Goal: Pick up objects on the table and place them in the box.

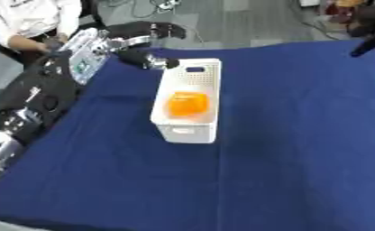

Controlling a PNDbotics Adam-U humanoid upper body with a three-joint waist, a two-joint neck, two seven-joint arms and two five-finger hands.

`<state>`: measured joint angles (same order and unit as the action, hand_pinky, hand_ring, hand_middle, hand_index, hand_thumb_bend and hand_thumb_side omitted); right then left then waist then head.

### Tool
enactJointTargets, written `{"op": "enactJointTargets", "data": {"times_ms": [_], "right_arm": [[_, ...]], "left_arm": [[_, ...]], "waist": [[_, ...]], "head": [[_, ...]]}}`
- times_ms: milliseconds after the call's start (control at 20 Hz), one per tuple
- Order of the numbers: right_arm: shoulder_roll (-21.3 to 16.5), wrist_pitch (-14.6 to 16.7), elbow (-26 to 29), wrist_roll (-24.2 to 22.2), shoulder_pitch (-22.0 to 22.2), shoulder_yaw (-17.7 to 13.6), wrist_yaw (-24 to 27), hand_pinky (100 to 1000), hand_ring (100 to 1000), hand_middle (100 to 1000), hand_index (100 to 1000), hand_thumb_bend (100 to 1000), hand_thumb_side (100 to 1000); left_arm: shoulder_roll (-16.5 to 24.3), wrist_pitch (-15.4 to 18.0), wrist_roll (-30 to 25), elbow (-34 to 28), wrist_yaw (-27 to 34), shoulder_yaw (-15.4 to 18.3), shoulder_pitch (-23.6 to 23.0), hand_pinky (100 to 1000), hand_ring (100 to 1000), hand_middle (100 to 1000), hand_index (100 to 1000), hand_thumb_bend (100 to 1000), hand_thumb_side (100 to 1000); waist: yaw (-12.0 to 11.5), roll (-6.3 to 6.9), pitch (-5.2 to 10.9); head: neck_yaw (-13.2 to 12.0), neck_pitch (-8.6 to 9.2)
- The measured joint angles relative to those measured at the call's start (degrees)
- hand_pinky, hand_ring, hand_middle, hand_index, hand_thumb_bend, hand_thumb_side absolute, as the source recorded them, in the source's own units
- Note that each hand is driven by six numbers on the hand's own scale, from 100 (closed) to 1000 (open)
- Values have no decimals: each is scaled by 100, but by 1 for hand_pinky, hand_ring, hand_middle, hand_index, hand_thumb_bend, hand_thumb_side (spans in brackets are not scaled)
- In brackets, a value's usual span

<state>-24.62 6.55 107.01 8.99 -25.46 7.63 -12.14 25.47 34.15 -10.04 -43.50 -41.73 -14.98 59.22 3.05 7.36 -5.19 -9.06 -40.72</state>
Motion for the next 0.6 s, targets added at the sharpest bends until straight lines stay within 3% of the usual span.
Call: {"op": "enactJointTargets", "data": {"times_ms": [150,300,600], "right_arm": [[-2,-1,0,1,5,-1,0,447,603,675,691,100,943],[-39,-5,-4,8,71,-18,-9,447,603,676,690,100,942],[-189,-18,-8,50,273,-63,-70,447,603,676,690,100,944]], "left_arm": [[191,-109,460,-7,237,250,-292,1000,1000,1000,1000,254,1000],[664,-318,837,-259,891,394,-872,1000,1000,1000,1000,250,1000],[1358,-723,1165,-1330,2247,436,-1998,1000,1000,1000,1000,258,1000]], "waist": [[-69,40,8],[-207,73,68],[-398,26,110]], "head": [[-3,-6],[1,-74],[3,-257]]}}
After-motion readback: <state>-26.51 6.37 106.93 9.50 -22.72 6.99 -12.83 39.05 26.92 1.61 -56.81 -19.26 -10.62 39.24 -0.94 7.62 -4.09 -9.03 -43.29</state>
